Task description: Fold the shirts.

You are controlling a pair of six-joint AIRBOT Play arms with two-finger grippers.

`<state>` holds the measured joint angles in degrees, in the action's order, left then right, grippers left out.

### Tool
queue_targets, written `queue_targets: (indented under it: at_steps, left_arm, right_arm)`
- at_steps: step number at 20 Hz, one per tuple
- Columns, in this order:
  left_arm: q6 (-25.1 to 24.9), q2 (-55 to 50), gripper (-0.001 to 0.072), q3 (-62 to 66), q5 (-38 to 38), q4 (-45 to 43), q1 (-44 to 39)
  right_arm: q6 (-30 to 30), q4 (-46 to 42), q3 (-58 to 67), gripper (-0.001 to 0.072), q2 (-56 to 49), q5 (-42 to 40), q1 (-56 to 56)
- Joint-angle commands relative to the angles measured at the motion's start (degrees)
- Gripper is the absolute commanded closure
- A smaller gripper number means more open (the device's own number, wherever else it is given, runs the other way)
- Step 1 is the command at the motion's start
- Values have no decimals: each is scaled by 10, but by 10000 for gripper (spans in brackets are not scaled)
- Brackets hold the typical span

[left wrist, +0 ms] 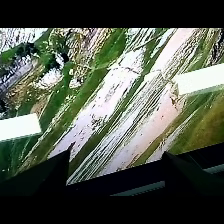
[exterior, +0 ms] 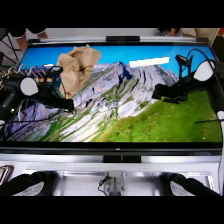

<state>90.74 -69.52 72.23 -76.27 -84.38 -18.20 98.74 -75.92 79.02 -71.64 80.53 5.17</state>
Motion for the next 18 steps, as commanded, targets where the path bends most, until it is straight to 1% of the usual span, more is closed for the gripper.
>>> queue_targets:
  at_steps: [1, 11, 13, 14, 17, 18]
  left_arm:
    - [0, 0, -13, 0, 0, 0, 0]
    - [0, 0, -13, 0, 0, 0, 0]
    - [0, -1, -13, 0, 2, 0, 0]
    - [0, -3, -13, 0, 19, 0, 0]
    - [2, -17, -13, 0, 138, 6, 0]
    - [24, -21, -13, 0, 155, 27, 0]
  right_arm:
    - [0, 0, 1, 79, 0, 0, 1]
    - [0, 0, 1, 79, 0, 0, 1]
    - [0, 4, 1, 79, 0, -39, 1]
    - [0, 12, 1, 79, 0, -62, 1]
    - [0, 21, 1, 79, 0, -86, 0]
    - [0, 19, 0, 79, -1, -85, 0]
